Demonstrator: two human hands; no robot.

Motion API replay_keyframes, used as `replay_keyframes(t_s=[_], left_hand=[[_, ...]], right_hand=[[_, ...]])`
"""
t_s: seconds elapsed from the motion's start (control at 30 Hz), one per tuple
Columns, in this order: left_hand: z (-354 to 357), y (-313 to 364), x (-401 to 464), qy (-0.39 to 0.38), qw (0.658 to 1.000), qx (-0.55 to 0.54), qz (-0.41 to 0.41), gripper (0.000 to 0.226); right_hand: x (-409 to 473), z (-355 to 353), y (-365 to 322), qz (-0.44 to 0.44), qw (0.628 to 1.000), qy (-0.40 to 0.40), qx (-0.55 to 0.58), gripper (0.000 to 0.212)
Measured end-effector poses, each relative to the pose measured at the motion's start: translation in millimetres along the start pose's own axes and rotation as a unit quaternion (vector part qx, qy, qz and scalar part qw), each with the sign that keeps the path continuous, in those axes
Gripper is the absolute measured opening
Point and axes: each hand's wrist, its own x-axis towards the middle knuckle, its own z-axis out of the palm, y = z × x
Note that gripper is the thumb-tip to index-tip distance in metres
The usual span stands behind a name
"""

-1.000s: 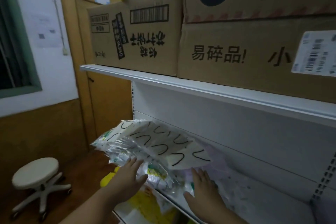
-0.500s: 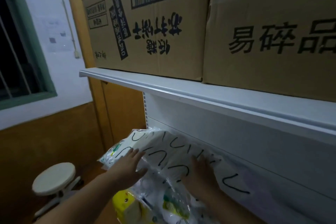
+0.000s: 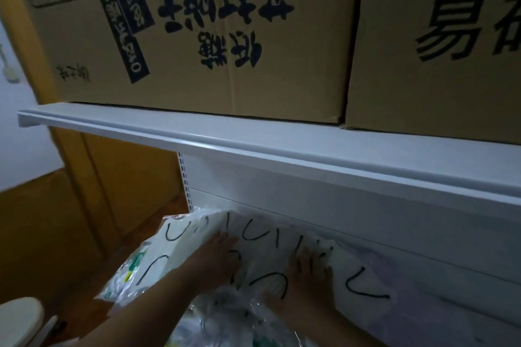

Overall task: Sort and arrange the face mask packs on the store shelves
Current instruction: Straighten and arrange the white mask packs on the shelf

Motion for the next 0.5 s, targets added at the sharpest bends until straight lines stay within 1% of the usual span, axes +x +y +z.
replay_keyframes(t_s=[0.07, 0.17, 0.23, 0.27, 0.3, 0.33, 0.37, 0.4, 0.43, 0.47, 0.5], left_hand=[[2.8, -6.6, 7.0, 0.027, 0.998, -0.058, -0.005, 0.044], [5.7, -14.8, 14.3, 0.116, 0.989, -0.093, 0.020, 0.032], [4.0, -12.6, 18.4, 0.199, 0.975, -0.074, 0.057, 0.026], [3.8, -11.9, 21.4, 0.234, 0.966, -0.070, 0.078, 0.024], [2.9, -10.7, 22.9, 0.262, 0.956, -0.086, 0.099, 0.021], [3.9, -11.2, 25.7, 0.262, 0.950, -0.138, 0.099, 0.019], [3.0, -11.0, 27.6, 0.219, 0.948, -0.215, 0.079, 0.018], [2.5, -10.7, 30.4, 0.135, 0.943, -0.302, 0.047, 0.015], [-0.3, -9.5, 32.7, 0.042, 0.915, -0.400, 0.014, 0.015], [-3.2, -8.8, 36.0, -0.021, 0.862, -0.506, -0.023, 0.020], [-8.9, -6.2, 36.1, -0.067, 0.794, -0.600, -0.063, 0.027]], right_hand=[[0.6, -0.9, -2.9, 0.012, 1.000, -0.016, -0.016, 0.114], [0.8, -8.8, -3.9, 0.016, 1.000, -0.011, -0.019, 0.104], [-1.2, -14.3, -3.7, 0.017, 1.000, 0.021, -0.008, 0.090], [-2.5, -16.9, -3.9, 0.021, 0.999, 0.042, 0.002, 0.079], [-4.5, -20.3, -3.5, 0.027, 0.998, 0.063, 0.017, 0.068], [-6.9, -24.2, -3.9, 0.035, 0.995, 0.081, 0.037, 0.058], [-9.2, -27.7, -4.8, 0.041, 0.992, 0.099, 0.063, 0.051], [-11.2, -30.8, -6.6, 0.042, 0.987, 0.119, 0.095, 0.046], [-13.0, -33.5, -10.5, 0.037, 0.981, 0.139, 0.130, 0.042], [-14.7, -36.6, -16.8, 0.027, 0.974, 0.157, 0.160, 0.042], [-15.8, -39.6, -25.2, 0.007, 0.969, 0.173, 0.178, 0.045]])
